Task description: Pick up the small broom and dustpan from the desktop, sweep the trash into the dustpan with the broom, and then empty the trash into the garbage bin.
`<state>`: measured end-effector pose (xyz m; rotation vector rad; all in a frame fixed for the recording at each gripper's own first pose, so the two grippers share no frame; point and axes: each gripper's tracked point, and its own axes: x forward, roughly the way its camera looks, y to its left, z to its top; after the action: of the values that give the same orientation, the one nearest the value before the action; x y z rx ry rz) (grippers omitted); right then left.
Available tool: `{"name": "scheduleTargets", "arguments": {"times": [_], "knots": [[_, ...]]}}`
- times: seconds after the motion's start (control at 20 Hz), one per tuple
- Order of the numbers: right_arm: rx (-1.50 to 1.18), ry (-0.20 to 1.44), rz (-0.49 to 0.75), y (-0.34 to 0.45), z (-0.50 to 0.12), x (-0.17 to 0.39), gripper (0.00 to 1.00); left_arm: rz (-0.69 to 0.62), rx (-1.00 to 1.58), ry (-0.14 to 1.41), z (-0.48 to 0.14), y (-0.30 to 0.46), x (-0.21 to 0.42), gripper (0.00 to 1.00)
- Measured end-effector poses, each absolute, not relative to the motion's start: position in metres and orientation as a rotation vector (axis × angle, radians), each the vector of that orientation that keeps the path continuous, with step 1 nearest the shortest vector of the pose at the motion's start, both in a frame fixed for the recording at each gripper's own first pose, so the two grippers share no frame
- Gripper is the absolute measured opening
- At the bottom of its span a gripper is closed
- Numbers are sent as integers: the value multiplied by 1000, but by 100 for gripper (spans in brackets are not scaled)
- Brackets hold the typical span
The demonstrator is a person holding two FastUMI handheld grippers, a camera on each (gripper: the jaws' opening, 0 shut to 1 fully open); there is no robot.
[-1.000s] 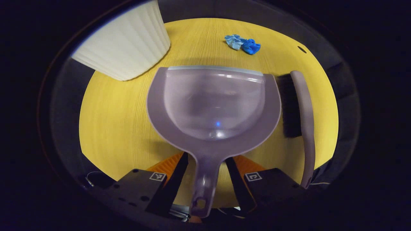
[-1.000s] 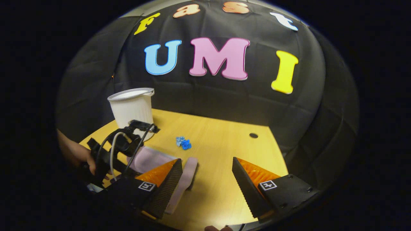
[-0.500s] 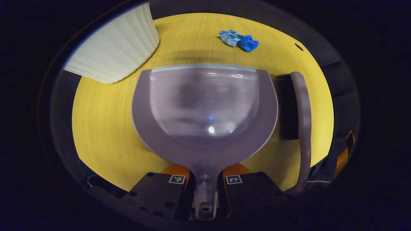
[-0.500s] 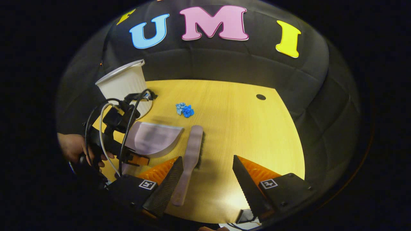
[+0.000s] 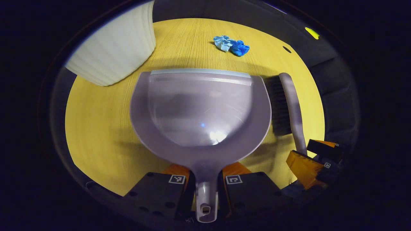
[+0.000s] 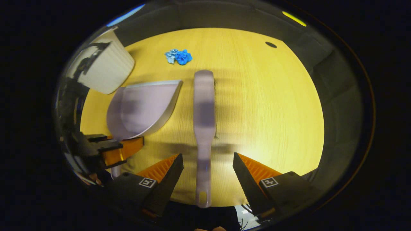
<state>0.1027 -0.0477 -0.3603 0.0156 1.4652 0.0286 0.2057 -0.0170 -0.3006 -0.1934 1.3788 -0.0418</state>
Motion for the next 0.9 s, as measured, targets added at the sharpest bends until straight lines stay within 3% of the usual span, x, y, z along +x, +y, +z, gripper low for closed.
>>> {"name": "scheduleTargets", "arguments": {"times": [0.15, 0.25, 0.3, 0.35, 0.6, 0.75, 0.8, 0.85, 0.9], "knots": [[44, 1540, -48, -52, -365, 101, 100, -70, -216, 1362, -300, -15, 203, 30], [104, 1586, -93, -52, -366, 101, 80, -86, -226, 1361, -299, -15, 202, 29], [140, 1603, -111, -51, -369, 102, 86, -93, -228, 1360, -299, -14, 203, 29], [146, 1608, -118, -51, -372, 104, 58, -101, -228, 1361, -298, -14, 202, 29], [106, 1637, -78, -57, -383, 105, 29, -125, -228, 1362, -299, -14, 203, 29], [100, 1582, -42, -57, -377, 128, 26, -170, -185, 1381, -299, -8, 199, 29], [81, 1580, -28, -60, -374, 135, 19, -178, -167, 1390, -299, -3, 198, 29], [55, 1579, -29, -65, -372, 144, 26, -185, -148, 1398, -299, 2, 196, 29], [35, 1564, -32, -70, -369, 158, 25, -200, -113, 1414, -299, 7, 194, 29]]}}
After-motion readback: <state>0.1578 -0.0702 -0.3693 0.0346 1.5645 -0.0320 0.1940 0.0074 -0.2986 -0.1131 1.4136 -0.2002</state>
